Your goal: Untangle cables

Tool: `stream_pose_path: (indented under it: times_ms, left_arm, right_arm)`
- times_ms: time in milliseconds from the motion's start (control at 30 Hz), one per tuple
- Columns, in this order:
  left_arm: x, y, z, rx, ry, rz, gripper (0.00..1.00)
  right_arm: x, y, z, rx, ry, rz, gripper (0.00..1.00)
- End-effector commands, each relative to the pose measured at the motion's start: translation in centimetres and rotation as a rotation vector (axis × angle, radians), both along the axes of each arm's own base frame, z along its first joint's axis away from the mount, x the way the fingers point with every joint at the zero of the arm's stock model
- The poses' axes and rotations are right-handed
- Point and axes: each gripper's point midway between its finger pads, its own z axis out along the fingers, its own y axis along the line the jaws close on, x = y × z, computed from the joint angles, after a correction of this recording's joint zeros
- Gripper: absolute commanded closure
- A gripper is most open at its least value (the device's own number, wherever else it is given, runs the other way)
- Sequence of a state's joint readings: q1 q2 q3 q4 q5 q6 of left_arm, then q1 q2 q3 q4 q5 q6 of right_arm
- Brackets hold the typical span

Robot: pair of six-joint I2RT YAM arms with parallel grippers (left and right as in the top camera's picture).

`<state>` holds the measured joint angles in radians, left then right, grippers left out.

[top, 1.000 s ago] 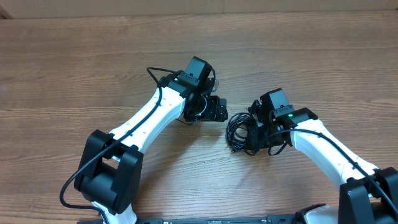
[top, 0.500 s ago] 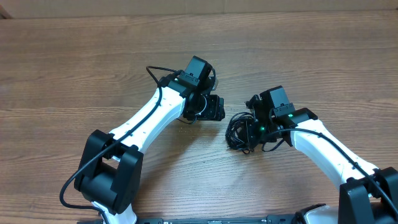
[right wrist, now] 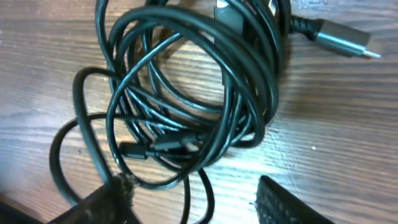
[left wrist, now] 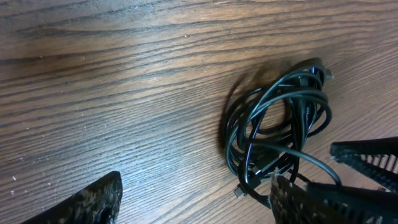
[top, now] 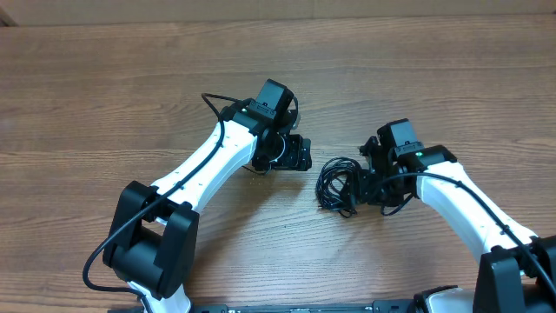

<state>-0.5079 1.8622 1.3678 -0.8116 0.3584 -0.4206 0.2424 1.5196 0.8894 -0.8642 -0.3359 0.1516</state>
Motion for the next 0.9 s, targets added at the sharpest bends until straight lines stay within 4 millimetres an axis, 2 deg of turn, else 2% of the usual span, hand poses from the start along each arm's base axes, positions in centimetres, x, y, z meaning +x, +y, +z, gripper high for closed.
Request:
stream_pose_path:
  times_ms: [0,100,300,367,567,667,833,867]
  left_arm:
    - [0.3,0.3,0.6,0.0,-0.019,0.015,0.24]
    - [0.3,0.3,0.6,-0.001,-0.02,0.015,0.24]
    - [0.3,0.3,0.6,0.0,-0.018,0.015,0.24]
    - [0.3,0.3,0.6,0.0,-0.018,0.015,0.24]
    - [0.3,0.3,0.6,0.0,-0.018,0.015,0.23]
    - [0.3,0.3,0.6,0.0,-0.018,0.014,0.24]
    - [0.3,0.2,0.6,-0.001,-0.019,0.012,0.23]
    - [0.3,0.2,0.6,-0.001,-0.018,0.012,0.22]
  right_arm:
    - [0.2,1.0,1.1,0.047,-0.02,0.063,0.4]
    - [-0.7,3.0,1.9,0.152,0.007,0.096,0.39]
    - [-1.5,4.3,2.0,0.161,0.011,0.146,0.35]
    - [-1.6,4.4,1.9,0.149,0.008,0.156,0.35]
    - [-0.8,3.0,0.5,0.028,-0.045,0.154,0.37]
    - [-0.6,2.7,-0.2,0.012,-0.064,0.151,0.46]
    - [-0.7,2.7,-1.1,0.016,-0.074,0.144,0.7]
    - [-0.8,2.6,-1.3,0.015,-0.071,0.144,0.78]
